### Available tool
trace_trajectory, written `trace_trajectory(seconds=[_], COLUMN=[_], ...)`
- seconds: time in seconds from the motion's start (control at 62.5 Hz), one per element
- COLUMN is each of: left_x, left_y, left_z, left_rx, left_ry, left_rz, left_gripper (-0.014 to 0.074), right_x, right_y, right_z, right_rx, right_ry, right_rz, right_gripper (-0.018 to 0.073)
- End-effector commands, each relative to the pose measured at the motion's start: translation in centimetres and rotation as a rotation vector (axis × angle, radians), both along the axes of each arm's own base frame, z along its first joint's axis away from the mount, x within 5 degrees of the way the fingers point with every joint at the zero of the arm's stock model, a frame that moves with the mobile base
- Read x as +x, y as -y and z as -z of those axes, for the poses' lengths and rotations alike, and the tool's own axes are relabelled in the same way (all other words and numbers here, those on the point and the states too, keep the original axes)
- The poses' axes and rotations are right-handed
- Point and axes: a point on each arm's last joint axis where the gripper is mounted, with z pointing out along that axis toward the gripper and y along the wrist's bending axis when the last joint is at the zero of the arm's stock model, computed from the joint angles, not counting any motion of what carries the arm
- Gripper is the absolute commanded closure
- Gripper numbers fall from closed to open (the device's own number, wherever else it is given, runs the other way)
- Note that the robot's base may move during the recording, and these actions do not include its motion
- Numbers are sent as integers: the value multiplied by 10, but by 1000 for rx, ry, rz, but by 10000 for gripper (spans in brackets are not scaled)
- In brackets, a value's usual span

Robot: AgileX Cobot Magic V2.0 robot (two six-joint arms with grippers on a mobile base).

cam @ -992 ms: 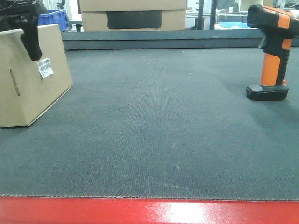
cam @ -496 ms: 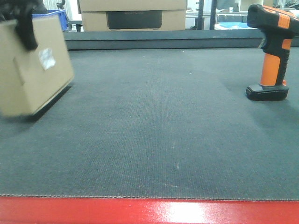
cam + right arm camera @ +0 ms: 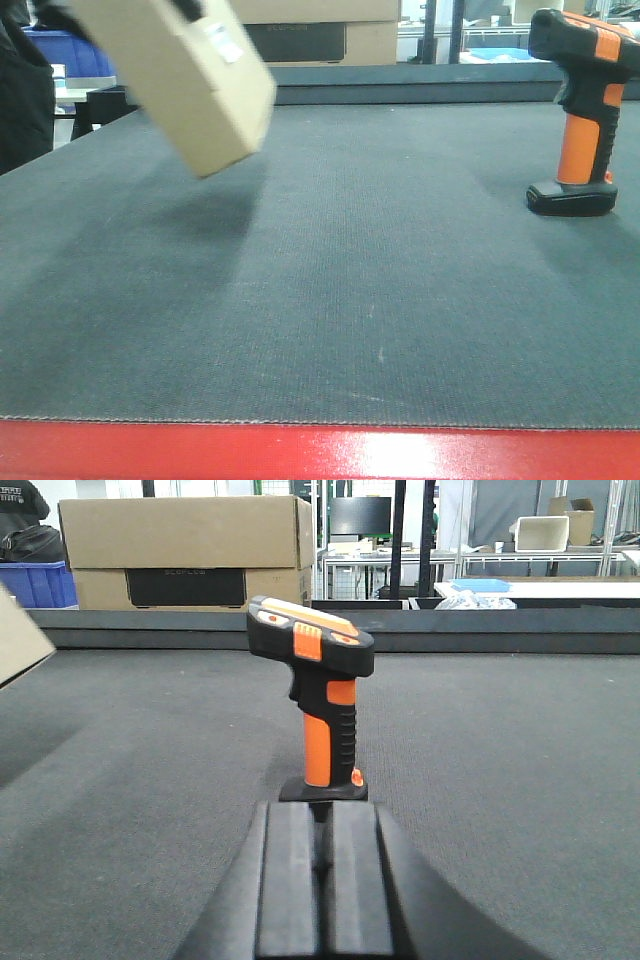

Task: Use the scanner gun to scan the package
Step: 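Lift and tilt the box up off the belt with the left gripper, then move the right gripper down onto the orange-black scanner gun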

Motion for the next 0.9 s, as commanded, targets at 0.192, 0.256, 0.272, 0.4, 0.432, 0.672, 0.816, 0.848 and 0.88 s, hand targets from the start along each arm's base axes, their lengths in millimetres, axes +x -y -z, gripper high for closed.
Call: trace_trajectory(seconds=[0.192, 0.256, 0.272, 0.4, 0.432, 0.672, 0.816, 0.848, 0.88], left_x=[4, 5, 6, 9, 9, 8, 9, 9, 10], left_y=[44, 46, 46, 47, 47, 48, 49, 49, 49], left_z=[18, 24, 26, 32, 32, 31, 30, 30, 30], left_rx=[-32, -28, -27, -22, -22, -27, -45, -48, -55], left_ry=[-3, -29, -32, -46, -46, -43, -43, -38, -34], left_rz=[45, 50, 50, 50, 50, 50, 27, 24, 15], left_gripper=[707, 707, 707, 707, 707, 707, 707, 707, 707], right_x=[0, 0, 0, 0, 0, -7, -7, -3, 1], right_y=[0, 0, 0, 0, 0, 0, -1, -1, -1], right_z=[-2, -2, -2, -2, -3, -37, -74, -83, -89], right_rx=[-6, -6, -6, -6, -6, 7, 7, 8, 6], right_ry=[21, 21, 21, 27, 29, 133, 105, 90, 76], right_rz=[1, 1, 1, 2, 2, -2, -9, -9, -9], right_gripper=[727, 727, 727, 727, 727, 727, 727, 727, 727])
